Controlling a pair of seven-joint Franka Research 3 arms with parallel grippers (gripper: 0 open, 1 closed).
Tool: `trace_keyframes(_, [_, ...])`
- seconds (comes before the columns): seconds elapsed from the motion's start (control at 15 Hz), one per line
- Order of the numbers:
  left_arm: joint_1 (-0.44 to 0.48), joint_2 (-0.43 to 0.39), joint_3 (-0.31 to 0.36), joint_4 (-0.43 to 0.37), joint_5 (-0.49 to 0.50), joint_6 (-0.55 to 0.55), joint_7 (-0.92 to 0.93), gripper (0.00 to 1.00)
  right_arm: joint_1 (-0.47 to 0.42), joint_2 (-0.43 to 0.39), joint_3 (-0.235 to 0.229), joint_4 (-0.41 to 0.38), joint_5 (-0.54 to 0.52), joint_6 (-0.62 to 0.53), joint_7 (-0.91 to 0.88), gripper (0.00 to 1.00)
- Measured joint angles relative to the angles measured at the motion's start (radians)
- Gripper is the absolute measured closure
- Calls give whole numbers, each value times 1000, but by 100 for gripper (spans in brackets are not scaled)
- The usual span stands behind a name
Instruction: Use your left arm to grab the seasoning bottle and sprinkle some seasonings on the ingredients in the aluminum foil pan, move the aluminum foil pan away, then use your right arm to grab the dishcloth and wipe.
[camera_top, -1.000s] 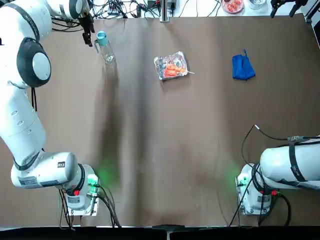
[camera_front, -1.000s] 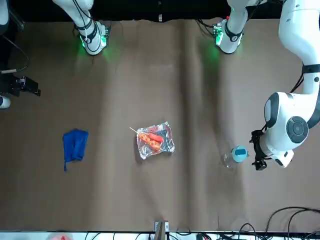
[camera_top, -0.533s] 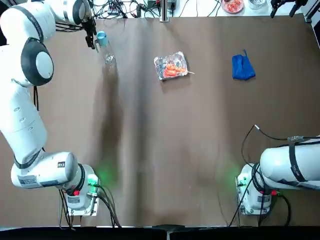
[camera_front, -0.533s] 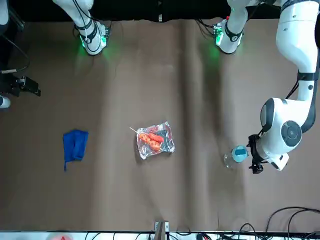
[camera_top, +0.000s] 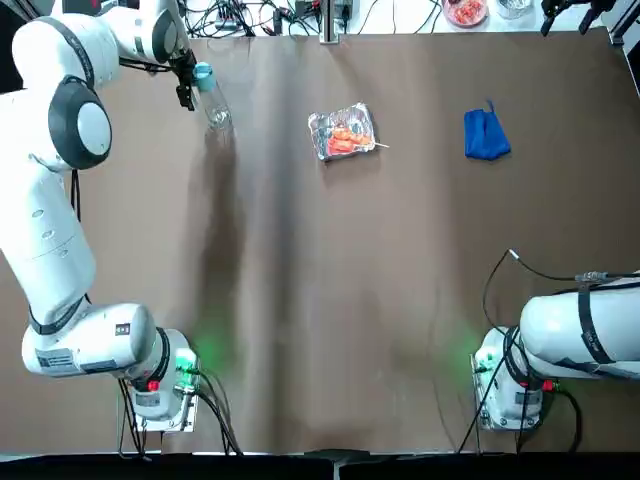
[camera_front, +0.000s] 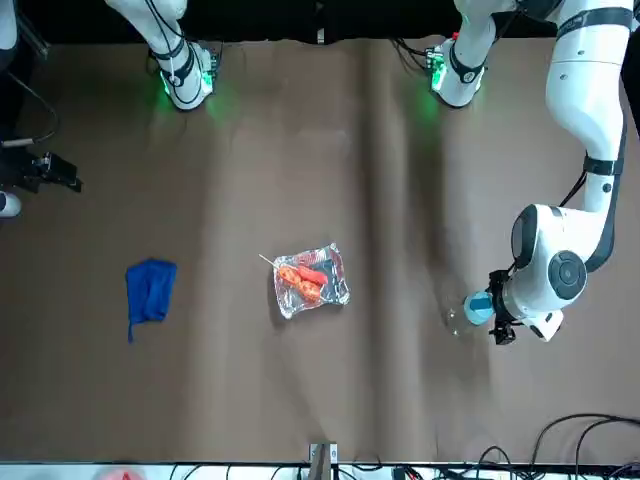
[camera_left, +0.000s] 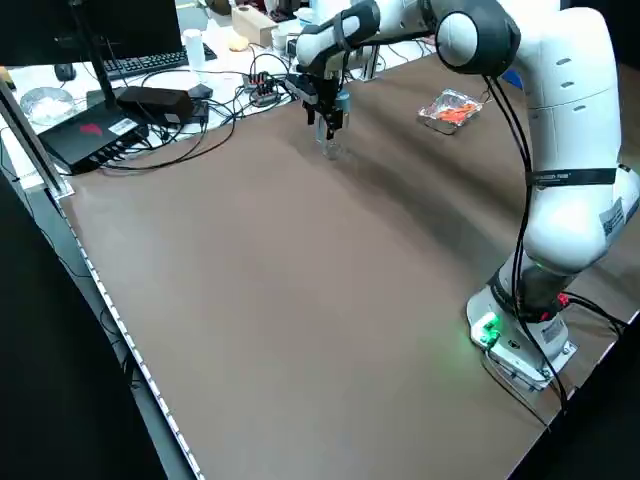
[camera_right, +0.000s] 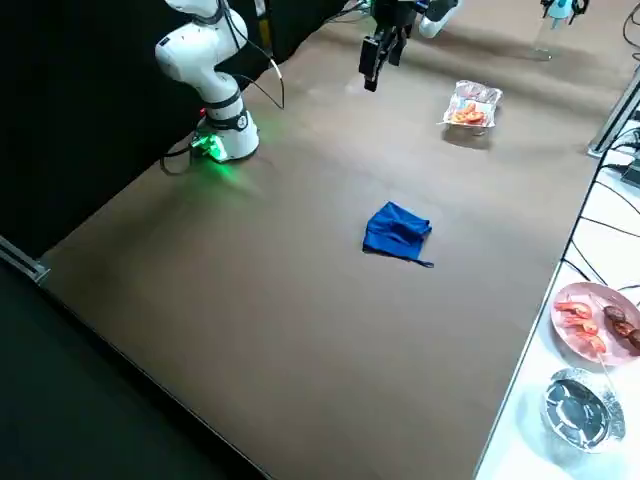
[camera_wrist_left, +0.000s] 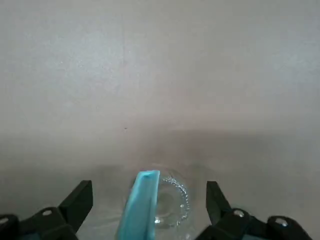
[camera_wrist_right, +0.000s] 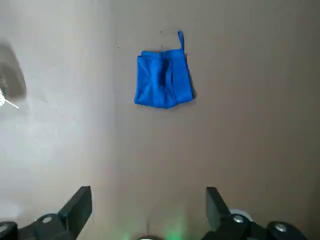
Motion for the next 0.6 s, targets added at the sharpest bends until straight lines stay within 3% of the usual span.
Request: trace_keyframes(0.6, [1,-14,0,-1,0,-8,-17,10,0,0,0,0,0,0,0,0])
